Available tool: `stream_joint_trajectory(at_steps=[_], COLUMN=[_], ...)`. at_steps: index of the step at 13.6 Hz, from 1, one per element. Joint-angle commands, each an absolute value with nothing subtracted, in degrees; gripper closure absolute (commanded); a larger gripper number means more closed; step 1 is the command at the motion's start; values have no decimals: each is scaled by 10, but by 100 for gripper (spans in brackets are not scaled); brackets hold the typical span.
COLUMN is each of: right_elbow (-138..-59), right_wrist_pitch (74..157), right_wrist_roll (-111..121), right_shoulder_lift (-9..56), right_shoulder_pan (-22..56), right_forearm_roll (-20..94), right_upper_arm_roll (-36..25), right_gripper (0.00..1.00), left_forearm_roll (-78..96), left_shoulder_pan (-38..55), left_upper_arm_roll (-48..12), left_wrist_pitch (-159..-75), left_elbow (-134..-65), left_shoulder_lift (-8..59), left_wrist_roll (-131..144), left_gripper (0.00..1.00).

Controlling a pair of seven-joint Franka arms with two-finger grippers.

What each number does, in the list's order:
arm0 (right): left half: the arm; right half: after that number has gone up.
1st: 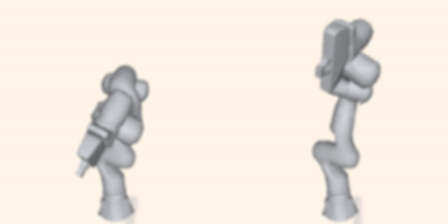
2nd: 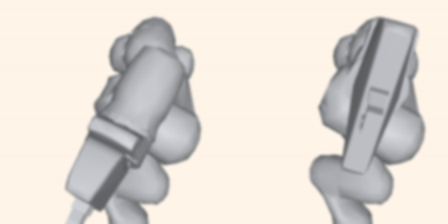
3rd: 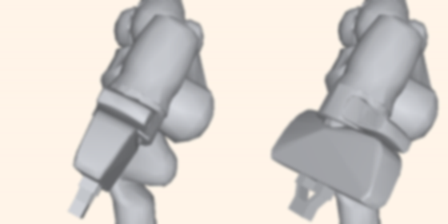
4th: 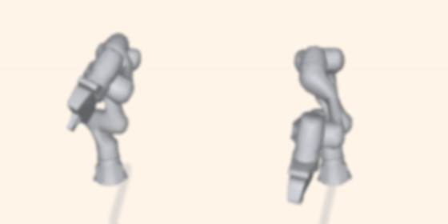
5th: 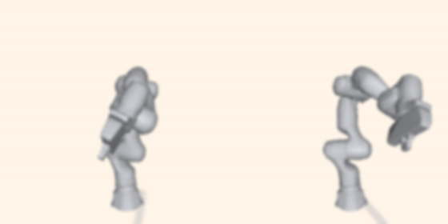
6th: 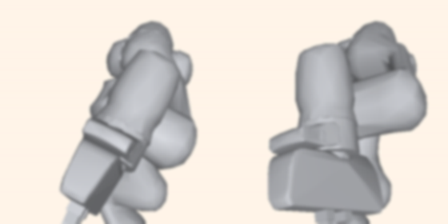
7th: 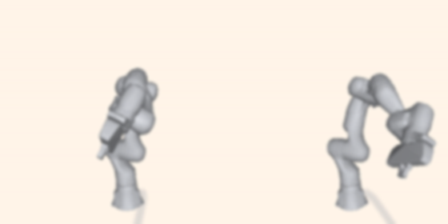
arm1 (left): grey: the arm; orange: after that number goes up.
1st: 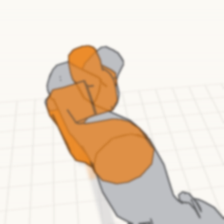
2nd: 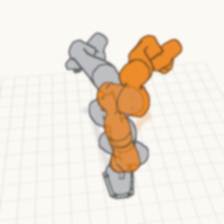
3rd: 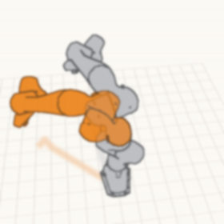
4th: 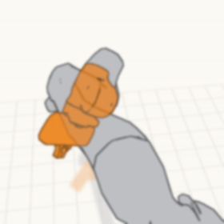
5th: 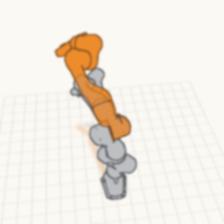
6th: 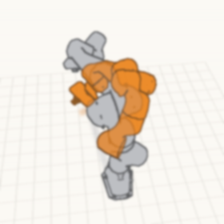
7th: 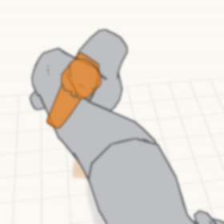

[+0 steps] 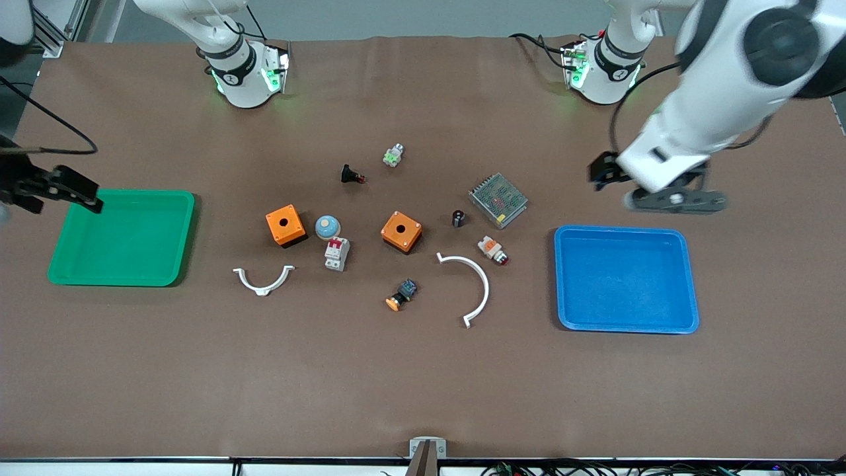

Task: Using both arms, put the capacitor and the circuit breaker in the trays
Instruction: 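Lower the left gripper to the capacitor while the right gripper reaches the breaker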

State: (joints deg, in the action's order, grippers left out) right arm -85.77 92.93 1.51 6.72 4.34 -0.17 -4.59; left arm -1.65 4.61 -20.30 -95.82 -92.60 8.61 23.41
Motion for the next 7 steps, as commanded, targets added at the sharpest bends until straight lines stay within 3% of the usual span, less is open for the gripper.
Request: stream_joint_trajectory(at_steps=[1, 4, 7], right_elbow=[-845, -866, -936], right_wrist_pitch=[927, 930, 1008], right_wrist_roll=[27, -20, -123], right_shoulder_lift=[109, 147, 158], right_shoulder_pan=[87, 150, 199], right_forearm_roll=[4, 14, 79], right_upper_arm_roll=[-48, -47, -48], right_gripper=[0, 0, 0], left_forearm_roll=[-29, -31, -125], left_shoulder_pan=[60, 116, 158], left_upper_arm_roll=[-244, -243, -246], left_wrist_pitch=[-1052, -1170, -1210], left_elbow=[-966, -1006, -1005], left_shoulder_lift=[127, 181, 255], left_wrist_roll=[341, 445, 548], left_gripper=[0, 0, 1])
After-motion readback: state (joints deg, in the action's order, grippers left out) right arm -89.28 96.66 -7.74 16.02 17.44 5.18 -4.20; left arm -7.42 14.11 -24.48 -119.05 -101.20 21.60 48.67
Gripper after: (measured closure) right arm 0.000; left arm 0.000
